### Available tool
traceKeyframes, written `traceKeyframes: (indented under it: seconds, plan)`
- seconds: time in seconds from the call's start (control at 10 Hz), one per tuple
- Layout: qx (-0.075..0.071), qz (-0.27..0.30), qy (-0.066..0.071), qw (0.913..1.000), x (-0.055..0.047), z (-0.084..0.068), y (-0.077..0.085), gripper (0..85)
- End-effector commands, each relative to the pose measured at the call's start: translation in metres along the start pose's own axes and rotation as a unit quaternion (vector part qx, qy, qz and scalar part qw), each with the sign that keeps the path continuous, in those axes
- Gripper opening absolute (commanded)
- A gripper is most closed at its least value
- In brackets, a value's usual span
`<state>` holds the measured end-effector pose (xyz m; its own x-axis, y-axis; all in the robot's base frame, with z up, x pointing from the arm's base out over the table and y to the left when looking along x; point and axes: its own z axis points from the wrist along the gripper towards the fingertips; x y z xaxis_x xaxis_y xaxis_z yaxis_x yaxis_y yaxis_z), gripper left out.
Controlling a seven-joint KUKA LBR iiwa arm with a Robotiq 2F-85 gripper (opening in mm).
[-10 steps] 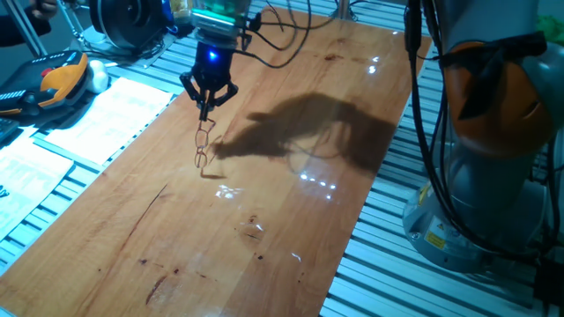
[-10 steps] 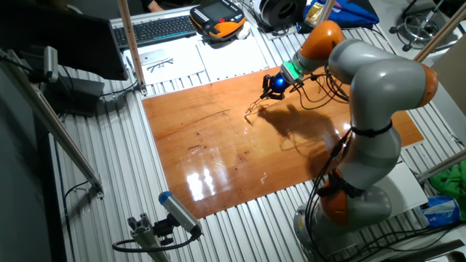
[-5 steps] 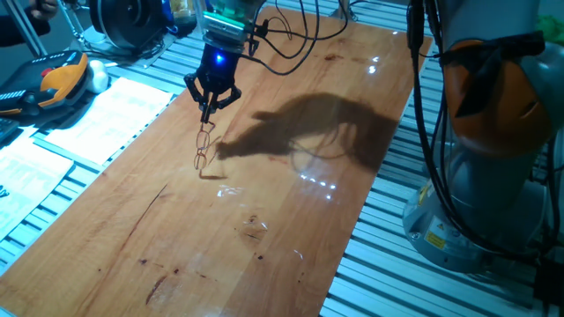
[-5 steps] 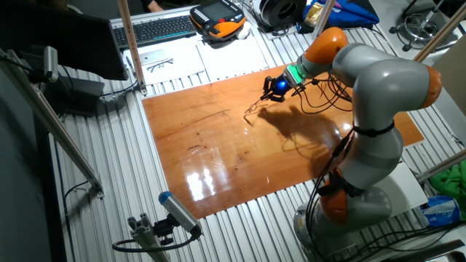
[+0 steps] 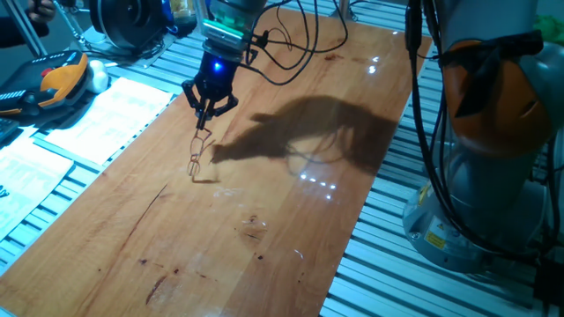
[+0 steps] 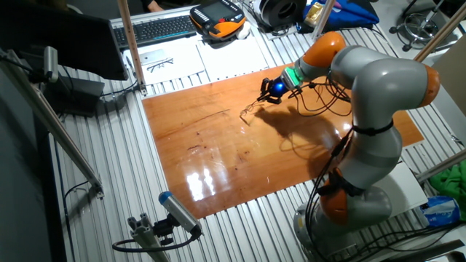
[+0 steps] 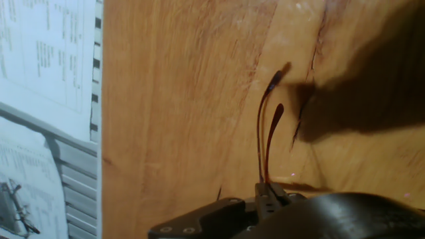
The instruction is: Unfold the leg of the glasses (with one hand)
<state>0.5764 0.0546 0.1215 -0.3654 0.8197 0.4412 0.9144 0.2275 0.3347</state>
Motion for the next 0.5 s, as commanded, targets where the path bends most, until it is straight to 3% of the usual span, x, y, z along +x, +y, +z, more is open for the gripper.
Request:
traceKeyframes:
  seconds: [0.0, 0.2, 0.4]
  plan:
    - [0.0, 0.005, -0.001, 1.0, 0.004, 0.0, 0.003, 0.0]
    - [0.018, 0.011, -0.023, 0.9995, 0.02, 0.0, 0.018, 0.0]
    - [0.024, 0.024, -0.022, 0.9992, 0.032, 0.0, 0.031, 0.0]
